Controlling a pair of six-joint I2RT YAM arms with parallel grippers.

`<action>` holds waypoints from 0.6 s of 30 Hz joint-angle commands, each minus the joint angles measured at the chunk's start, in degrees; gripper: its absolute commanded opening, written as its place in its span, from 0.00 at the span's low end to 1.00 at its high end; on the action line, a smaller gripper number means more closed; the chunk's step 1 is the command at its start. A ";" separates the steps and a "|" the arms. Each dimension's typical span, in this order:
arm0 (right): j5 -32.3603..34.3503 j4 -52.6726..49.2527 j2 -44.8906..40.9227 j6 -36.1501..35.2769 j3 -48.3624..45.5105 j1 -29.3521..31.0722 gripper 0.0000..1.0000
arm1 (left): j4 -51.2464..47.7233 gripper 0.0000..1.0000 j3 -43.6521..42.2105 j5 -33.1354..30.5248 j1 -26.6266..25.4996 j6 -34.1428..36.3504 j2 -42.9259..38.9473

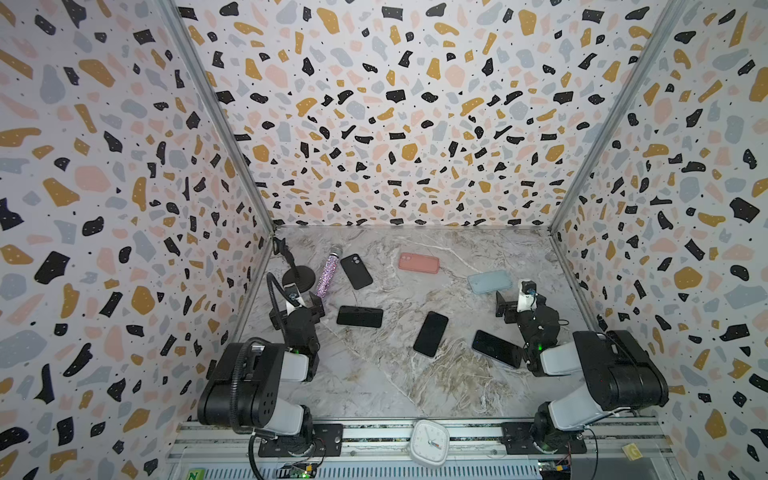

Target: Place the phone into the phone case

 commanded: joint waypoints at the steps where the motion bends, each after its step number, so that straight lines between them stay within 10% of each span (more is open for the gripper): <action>1: -1.55 1.77 -1.67 0.37 -0.87 -0.21 0.99 | 3.85 1.00 0.46 -0.51 0.11 0.31 -0.49; 18: 2.59 0.28 -3.83 0.73 -1.01 0.94 0.99 | 3.15 1.00 0.72 -1.01 -0.01 0.38 -0.73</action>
